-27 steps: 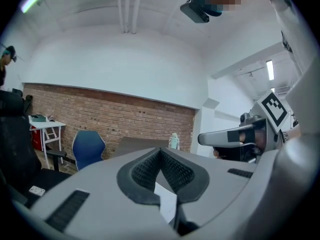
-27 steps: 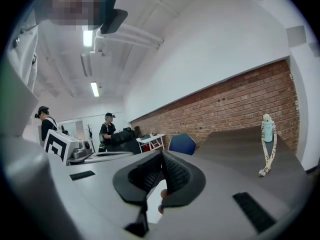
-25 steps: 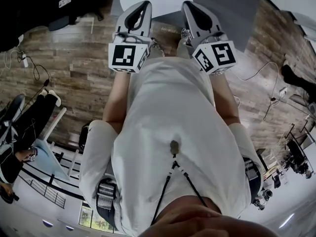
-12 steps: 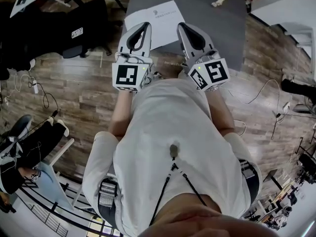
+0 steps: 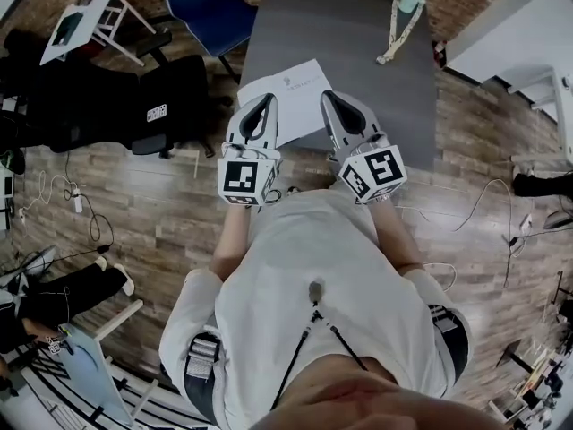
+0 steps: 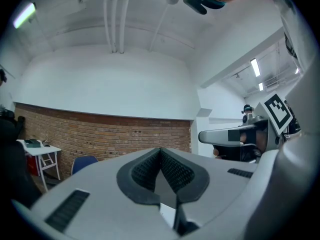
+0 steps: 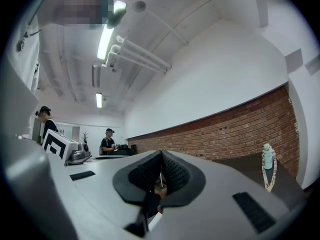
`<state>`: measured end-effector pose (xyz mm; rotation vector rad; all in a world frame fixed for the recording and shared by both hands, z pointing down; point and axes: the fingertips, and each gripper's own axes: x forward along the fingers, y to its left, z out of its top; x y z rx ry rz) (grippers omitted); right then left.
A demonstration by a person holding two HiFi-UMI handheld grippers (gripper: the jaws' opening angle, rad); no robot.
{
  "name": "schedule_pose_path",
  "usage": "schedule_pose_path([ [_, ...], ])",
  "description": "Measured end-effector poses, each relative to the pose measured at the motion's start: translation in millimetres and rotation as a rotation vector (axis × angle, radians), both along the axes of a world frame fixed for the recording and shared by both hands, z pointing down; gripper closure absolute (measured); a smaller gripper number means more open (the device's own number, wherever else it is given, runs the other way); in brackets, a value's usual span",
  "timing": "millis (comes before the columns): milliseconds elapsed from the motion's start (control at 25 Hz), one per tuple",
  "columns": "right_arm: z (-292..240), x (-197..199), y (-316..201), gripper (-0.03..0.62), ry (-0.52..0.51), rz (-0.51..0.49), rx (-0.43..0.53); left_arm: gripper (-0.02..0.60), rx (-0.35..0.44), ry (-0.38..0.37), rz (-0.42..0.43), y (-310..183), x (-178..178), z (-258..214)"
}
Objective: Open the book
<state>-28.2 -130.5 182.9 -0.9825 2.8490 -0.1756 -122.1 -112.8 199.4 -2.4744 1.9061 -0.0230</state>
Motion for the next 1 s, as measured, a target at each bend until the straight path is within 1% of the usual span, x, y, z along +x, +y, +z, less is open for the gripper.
schedule_pose_path([
  [280,-7,9,5,0.558,0.001,0.012,-0.006,0.558,-0.015,-0.006,0.034,3,16,-2],
  [440,-8,14,7,0.558,0.005,0.018,-0.008,0.558,-0.010,-0.012,0.049,4,23,-5],
  [680,-9,21,6,0.559,0.004,0.032,-0.015,0.558,-0.021,-0.010,0.059,4,28,-5],
  [1000,-8,25,4,0.558,0.000,0.037,-0.018,0.558,-0.014,-0.014,0.057,2,30,-5],
])
